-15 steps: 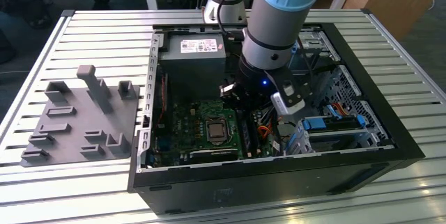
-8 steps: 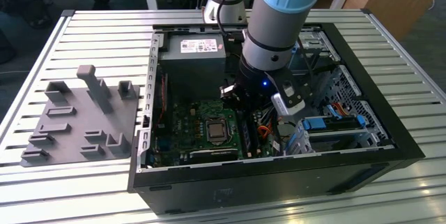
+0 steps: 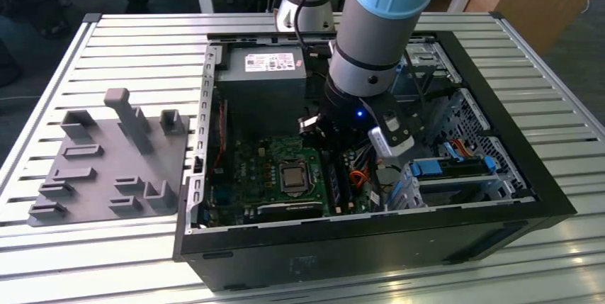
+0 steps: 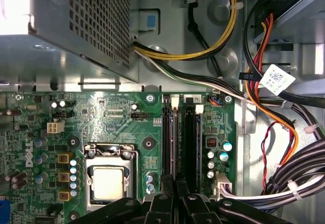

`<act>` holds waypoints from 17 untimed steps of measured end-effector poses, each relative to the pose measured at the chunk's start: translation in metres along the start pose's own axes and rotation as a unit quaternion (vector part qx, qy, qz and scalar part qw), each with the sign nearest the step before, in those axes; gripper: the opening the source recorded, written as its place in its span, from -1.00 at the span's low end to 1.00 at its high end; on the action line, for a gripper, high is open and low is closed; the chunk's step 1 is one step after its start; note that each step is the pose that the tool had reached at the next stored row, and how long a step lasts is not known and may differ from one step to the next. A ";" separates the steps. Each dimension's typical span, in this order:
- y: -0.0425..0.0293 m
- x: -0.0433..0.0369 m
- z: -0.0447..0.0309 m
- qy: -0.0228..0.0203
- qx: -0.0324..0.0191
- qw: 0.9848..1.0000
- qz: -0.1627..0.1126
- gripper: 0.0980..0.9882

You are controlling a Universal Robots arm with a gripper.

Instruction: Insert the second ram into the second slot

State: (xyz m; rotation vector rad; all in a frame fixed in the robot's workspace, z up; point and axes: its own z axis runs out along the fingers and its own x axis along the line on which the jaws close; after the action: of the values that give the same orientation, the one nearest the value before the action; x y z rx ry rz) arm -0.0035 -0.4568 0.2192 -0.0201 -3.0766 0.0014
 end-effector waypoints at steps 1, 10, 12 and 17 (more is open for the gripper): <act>0.0001 0.0000 0.0000 0.000 0.000 1.000 0.000 -0.91; 0.0003 -0.0006 -0.0004 0.000 0.000 1.000 0.000 -0.91; 0.0002 -0.0006 -0.0005 0.000 0.000 1.000 0.000 -0.91; 0.0001 -0.0006 0.0001 0.000 0.000 1.000 0.000 -0.91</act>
State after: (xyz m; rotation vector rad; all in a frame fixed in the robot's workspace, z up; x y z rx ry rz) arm -0.0028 -0.4566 0.2191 -0.0201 -3.0765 0.0012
